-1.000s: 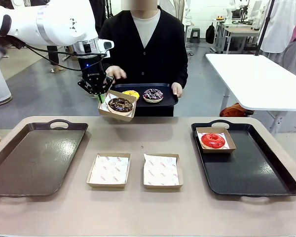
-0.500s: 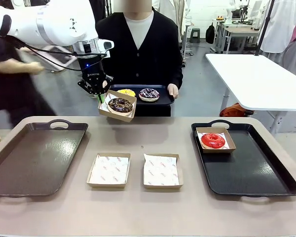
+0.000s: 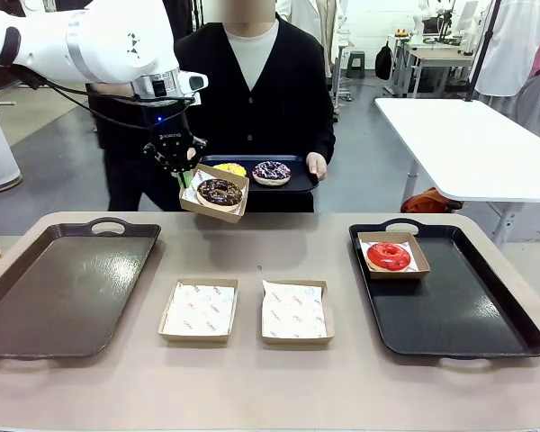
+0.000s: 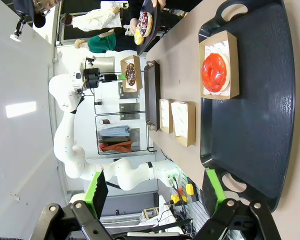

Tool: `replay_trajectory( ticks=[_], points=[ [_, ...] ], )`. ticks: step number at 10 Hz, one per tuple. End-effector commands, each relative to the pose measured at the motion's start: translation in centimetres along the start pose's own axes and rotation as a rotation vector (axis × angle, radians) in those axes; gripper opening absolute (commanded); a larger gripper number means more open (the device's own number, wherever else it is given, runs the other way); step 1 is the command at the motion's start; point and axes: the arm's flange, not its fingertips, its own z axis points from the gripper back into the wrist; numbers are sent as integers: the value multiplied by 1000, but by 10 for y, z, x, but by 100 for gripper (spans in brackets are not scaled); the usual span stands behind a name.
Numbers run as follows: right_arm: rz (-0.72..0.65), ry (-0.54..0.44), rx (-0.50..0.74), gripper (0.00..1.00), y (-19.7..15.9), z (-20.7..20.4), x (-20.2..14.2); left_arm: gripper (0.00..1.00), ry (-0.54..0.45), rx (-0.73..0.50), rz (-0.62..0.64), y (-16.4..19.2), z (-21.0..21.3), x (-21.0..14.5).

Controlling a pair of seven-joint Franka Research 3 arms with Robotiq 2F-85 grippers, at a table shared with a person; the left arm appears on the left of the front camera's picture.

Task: Individually package the donuts and arrange them on the tray.
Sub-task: Place the picked Paper togo box on the Handle tray while simultaneously picking up another Paper togo box from the table with the other hand.

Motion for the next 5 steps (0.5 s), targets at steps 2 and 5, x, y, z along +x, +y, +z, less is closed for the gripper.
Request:
replay_trajectory(
  ticks=[2,5],
  points=[
    [49,51,-133,100,36,-31,6,1,-20,-41,-27,21,17,-16],
    [48,102,-355,100,96,-88,16,1,-47,-44,-26,81,46,-48]
  ],
)
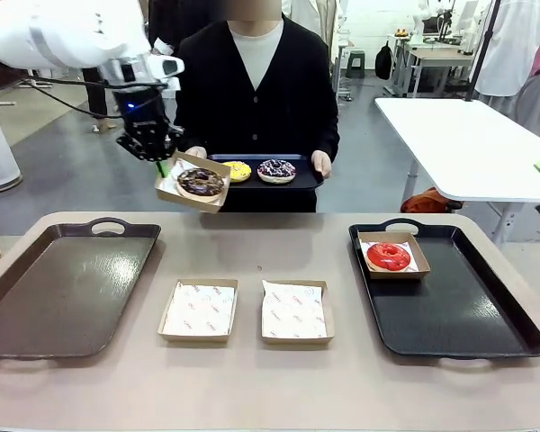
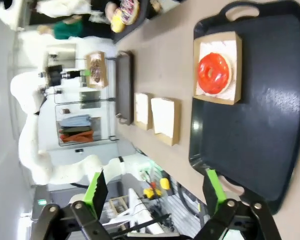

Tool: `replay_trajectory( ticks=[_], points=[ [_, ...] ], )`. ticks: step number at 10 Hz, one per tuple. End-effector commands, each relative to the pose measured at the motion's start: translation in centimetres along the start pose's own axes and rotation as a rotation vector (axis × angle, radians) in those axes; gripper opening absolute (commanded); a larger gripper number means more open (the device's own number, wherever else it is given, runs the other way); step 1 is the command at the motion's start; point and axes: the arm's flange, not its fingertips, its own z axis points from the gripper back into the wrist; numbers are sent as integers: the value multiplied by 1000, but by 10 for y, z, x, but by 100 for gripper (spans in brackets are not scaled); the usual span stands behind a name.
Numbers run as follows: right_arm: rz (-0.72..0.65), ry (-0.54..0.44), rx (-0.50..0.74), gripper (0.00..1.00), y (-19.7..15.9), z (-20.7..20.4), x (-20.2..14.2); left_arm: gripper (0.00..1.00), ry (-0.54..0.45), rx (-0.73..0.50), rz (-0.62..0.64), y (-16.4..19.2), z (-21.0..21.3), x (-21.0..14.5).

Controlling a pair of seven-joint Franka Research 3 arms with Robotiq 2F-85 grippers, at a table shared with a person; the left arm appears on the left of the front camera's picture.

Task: Individually package the donuts and arrange them on the tray.
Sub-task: Place the picked Paper togo box on the Handle tray while simultaneously picking up another Paper togo box from the table with the other hand.

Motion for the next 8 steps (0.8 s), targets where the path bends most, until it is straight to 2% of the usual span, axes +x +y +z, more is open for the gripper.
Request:
replay_trajectory(
  ticks=[1,4,8],
  points=[
    [-34,53,-176,100,36,-38,-1,1,-8,-39,-2,40,10,-37],
    [-15,104,-412,100,93,-121,2,1,15,-26,62,99,9,-57],
    [2,131,-635,100,127,-232,7,1,98,-52,100,156,-25,-62]
  ],
)
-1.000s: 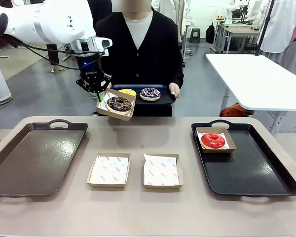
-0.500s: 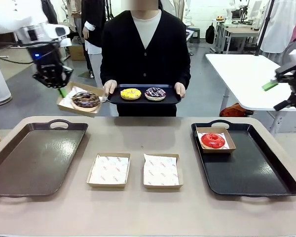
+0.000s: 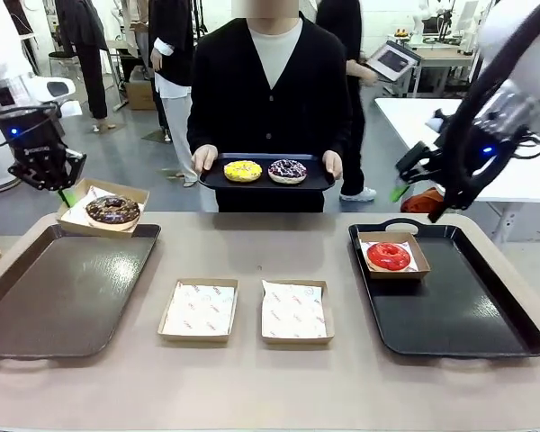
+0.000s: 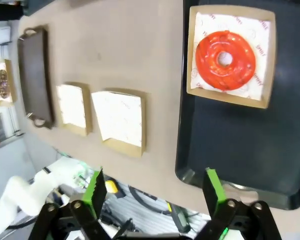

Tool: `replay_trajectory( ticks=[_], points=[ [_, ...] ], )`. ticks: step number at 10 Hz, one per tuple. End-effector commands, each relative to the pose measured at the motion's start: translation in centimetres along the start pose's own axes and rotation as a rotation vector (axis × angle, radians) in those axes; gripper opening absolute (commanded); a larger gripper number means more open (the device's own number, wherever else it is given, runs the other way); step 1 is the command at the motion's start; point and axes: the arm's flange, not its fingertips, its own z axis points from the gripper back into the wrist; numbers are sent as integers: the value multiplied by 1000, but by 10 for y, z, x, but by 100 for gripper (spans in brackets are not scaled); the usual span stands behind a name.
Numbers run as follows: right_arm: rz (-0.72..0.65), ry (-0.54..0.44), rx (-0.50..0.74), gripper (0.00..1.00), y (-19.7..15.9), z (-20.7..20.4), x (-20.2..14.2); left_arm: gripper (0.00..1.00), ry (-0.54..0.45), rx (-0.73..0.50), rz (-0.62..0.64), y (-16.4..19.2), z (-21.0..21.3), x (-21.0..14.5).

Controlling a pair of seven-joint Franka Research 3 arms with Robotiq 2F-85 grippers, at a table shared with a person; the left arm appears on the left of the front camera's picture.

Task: Individually package the donuts and arrange them on the tray.
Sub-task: Place the picked Paper togo box on the Handle tray while simultaneously picking up another Paper togo box from the table with the other hand.

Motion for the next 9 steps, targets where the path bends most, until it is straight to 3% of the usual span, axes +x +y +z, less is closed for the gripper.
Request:
replay_trajectory(
  ticks=[1,4,9],
  points=[
    [-17,-5,-105,100,17,-31,10,1,30,-21,-22,11,-18,12],
    [-11,18,-165,100,35,-64,13,1,71,-13,-56,19,-45,30],
    [1,88,-146,100,48,-84,2,1,79,25,-29,21,-73,46]
  ],
)
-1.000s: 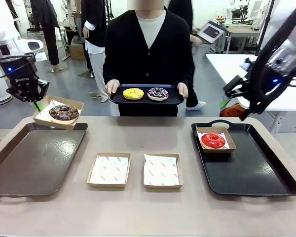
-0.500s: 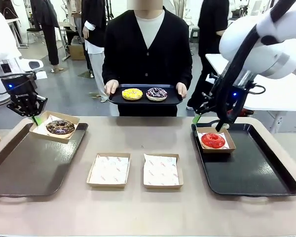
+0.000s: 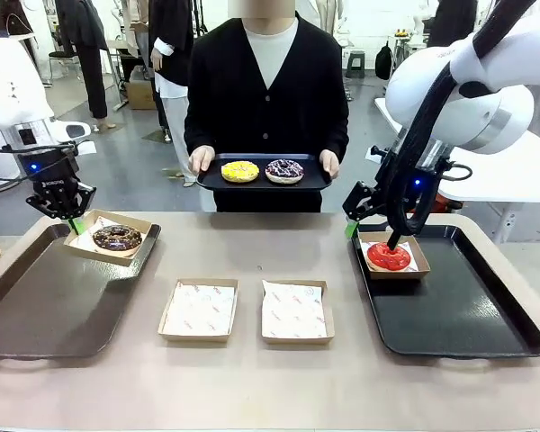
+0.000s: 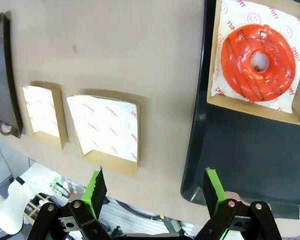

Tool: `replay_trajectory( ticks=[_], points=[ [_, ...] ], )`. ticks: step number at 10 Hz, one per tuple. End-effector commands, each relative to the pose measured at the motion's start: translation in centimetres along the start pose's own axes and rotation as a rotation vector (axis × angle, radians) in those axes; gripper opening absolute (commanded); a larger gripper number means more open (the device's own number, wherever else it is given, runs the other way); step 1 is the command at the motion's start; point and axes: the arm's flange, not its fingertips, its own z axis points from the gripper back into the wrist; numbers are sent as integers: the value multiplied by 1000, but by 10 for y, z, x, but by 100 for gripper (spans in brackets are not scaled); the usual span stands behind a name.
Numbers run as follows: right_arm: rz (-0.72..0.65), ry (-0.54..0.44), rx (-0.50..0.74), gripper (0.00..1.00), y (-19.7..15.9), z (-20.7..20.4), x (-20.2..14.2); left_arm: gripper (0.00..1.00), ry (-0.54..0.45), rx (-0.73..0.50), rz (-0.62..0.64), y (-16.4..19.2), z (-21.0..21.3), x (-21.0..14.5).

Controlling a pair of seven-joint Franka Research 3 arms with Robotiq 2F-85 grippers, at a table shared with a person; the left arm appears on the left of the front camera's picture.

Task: Individually package the donuts and arrange them on the tray.
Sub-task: Place the picked Paper togo box on the Handle tray while simultaneously picking up another Paper togo box from the table with the other hand.

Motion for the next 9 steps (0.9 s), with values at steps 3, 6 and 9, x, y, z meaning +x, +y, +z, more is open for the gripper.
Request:
replay_trajectory(
  ticks=[3,6,9],
  points=[
    [0,0,0,100,0,0,0,1,0,0,0,0,0,0],
    [0,0,0,100,0,0,0,1,0,0,0,0,0,0],
    [-1,14,7,100,0,1,-2,1,-1,2,0,0,-1,1]
  ],
)
